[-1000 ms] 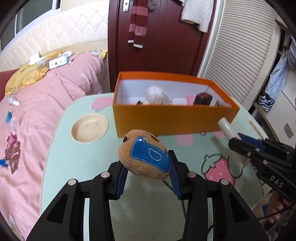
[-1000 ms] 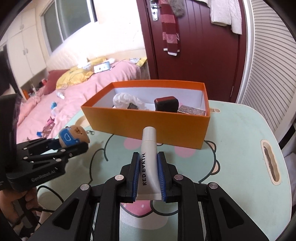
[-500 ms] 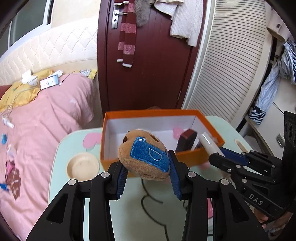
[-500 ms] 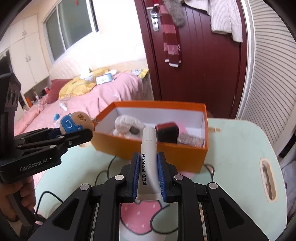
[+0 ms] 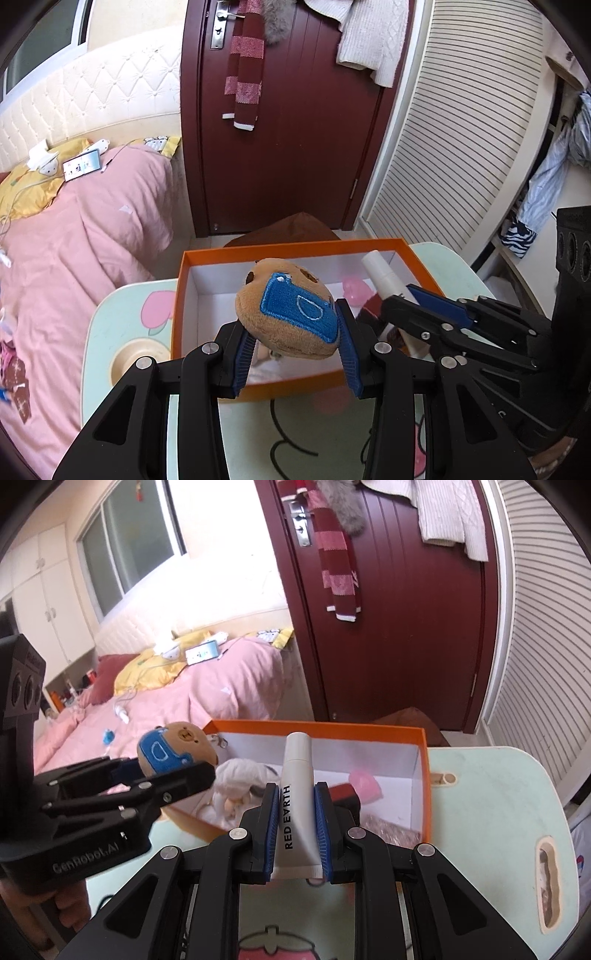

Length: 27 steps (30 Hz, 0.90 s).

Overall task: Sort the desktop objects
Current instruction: 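Carry the bear and tube into the orange box and open both grippers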

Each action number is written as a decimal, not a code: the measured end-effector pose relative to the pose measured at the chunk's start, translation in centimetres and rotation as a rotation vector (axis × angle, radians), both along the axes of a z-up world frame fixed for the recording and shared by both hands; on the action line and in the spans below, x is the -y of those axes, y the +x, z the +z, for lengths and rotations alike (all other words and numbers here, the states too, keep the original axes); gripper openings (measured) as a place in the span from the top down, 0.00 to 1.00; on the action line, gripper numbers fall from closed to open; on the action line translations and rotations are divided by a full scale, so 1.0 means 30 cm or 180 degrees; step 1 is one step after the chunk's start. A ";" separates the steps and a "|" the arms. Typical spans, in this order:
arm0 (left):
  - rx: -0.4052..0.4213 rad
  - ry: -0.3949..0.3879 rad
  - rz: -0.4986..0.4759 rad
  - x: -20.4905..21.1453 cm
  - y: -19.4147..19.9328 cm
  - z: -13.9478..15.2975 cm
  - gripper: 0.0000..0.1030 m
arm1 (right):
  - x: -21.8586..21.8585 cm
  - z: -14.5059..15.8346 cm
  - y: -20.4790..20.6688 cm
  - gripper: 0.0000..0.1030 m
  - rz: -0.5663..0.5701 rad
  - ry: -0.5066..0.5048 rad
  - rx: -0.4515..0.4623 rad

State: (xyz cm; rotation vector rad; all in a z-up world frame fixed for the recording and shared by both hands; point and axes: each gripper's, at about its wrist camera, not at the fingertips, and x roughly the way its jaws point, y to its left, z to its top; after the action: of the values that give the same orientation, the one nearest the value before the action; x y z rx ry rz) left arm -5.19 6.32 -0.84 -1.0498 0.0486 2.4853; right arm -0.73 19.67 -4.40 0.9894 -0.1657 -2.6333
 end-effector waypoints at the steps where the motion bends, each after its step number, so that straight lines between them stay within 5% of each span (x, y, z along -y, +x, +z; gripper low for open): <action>1: -0.0003 -0.0008 0.0003 -0.003 -0.006 -0.001 0.59 | 0.003 -0.001 -0.013 0.82 0.0007 -0.0015 0.0005; 27: 0.0164 -0.0015 0.0124 0.025 -0.086 -0.068 0.59 | 0.023 -0.038 -0.131 0.82 0.0063 -0.0077 0.0149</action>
State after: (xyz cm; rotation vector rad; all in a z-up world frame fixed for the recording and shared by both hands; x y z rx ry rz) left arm -7.76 5.57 -2.89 -1.1265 0.0185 2.4926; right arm -4.65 18.97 -5.55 1.0398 -0.1972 -2.5856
